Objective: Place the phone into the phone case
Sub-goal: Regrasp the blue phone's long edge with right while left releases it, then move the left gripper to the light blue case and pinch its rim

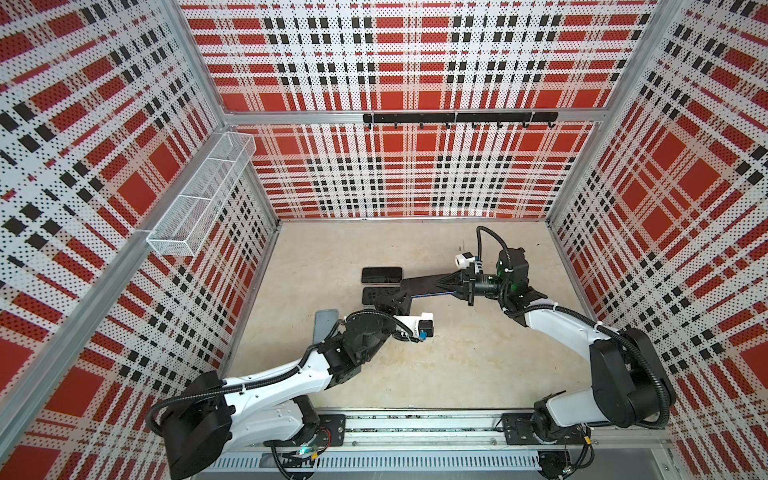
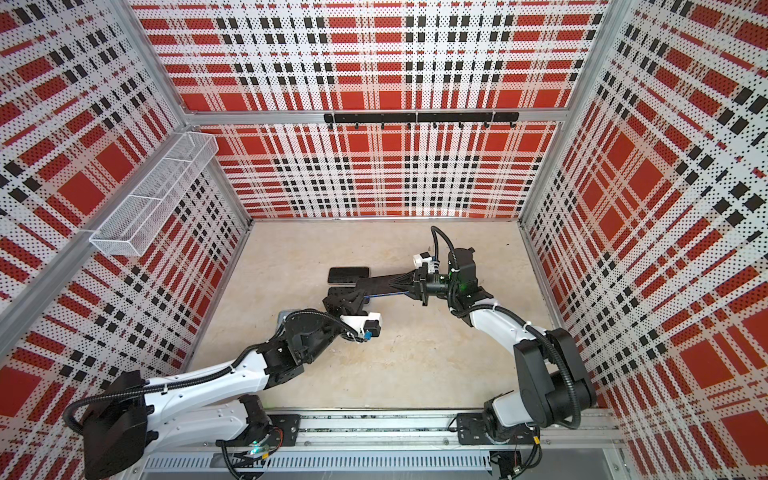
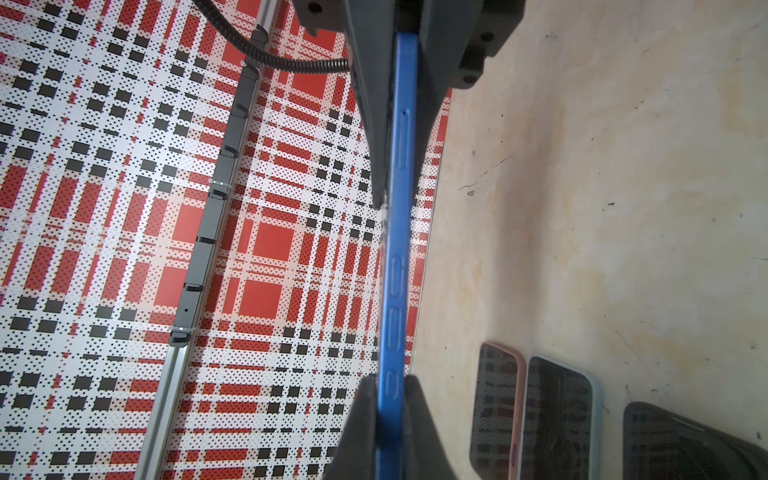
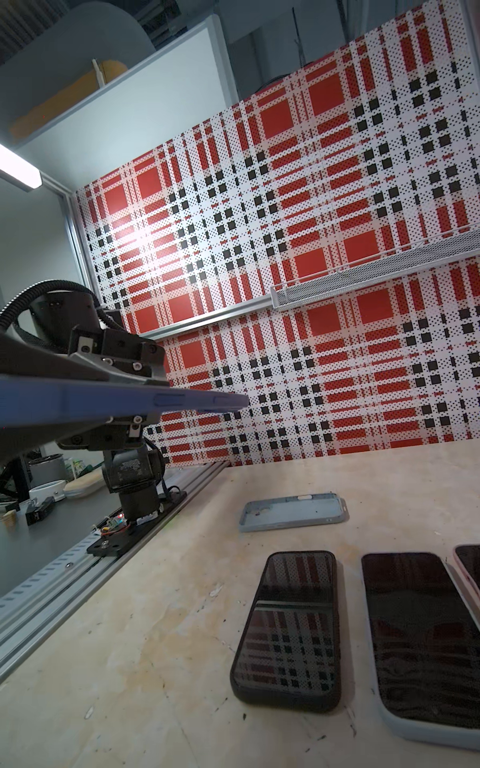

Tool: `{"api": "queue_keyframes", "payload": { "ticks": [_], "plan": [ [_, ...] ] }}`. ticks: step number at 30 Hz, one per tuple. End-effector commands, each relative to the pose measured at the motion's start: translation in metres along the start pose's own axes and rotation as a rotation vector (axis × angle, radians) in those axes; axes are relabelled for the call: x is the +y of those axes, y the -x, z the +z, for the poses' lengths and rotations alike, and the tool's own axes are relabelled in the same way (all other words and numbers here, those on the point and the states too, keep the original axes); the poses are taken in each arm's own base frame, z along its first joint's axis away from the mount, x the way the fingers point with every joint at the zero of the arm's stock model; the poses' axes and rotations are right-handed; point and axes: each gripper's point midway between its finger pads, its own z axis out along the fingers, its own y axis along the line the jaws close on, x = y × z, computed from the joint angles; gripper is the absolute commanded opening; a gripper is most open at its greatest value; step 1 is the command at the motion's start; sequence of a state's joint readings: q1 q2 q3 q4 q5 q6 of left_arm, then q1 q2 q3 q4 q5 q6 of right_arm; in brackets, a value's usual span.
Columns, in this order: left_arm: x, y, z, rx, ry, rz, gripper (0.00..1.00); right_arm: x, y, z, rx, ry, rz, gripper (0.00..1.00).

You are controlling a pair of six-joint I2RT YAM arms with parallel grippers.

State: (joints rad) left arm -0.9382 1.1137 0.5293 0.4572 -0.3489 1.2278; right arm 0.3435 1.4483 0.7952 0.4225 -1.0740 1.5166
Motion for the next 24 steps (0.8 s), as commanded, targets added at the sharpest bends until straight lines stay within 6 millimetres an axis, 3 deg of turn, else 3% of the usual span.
{"api": "queue_keyframes", "payload": {
  "ticks": [1, 3, 6, 7, 13, 19, 22, 24],
  "plan": [
    [0.027, 0.008, -0.002, -0.028, 0.099, -0.016, 0.31, 0.017, -0.004, 0.0, 0.018, 0.052, -0.108, 0.0],
    [0.028, 0.007, -0.003, -0.019, 0.1, -0.021, 0.67, 0.021, -0.005, -0.001, 0.017, 0.063, -0.12, 0.0],
    [0.034, 0.005, -0.01, -0.011, 0.116, -0.06, 0.96, 0.034, 0.002, -0.007, -0.026, 0.112, -0.137, 0.0],
    [0.037, 0.004, -0.014, -0.004, 0.12, -0.076, 0.99, 0.041, 0.006, -0.011, -0.053, 0.139, -0.148, 0.0],
    [0.068, -0.006, -0.052, 0.097, 0.134, -0.386, 0.99, 0.08, 0.037, -0.041, -0.232, 0.231, -0.265, 0.0],
    [0.085, -0.031, -0.098, 0.291, -0.014, -1.009, 1.0, 0.07, 0.062, -0.05, -0.342, 0.125, -0.36, 0.0],
    [0.065, -0.053, -0.108, 0.445, -0.069, -1.377, 0.9, 0.048, 0.07, -0.05, -0.373, 0.033, -0.384, 0.0],
    [0.038, -0.075, -0.119, 0.626, -0.054, -1.626, 0.85, 0.035, 0.073, -0.05, -0.389, -0.02, -0.404, 0.0]
  ]
}}
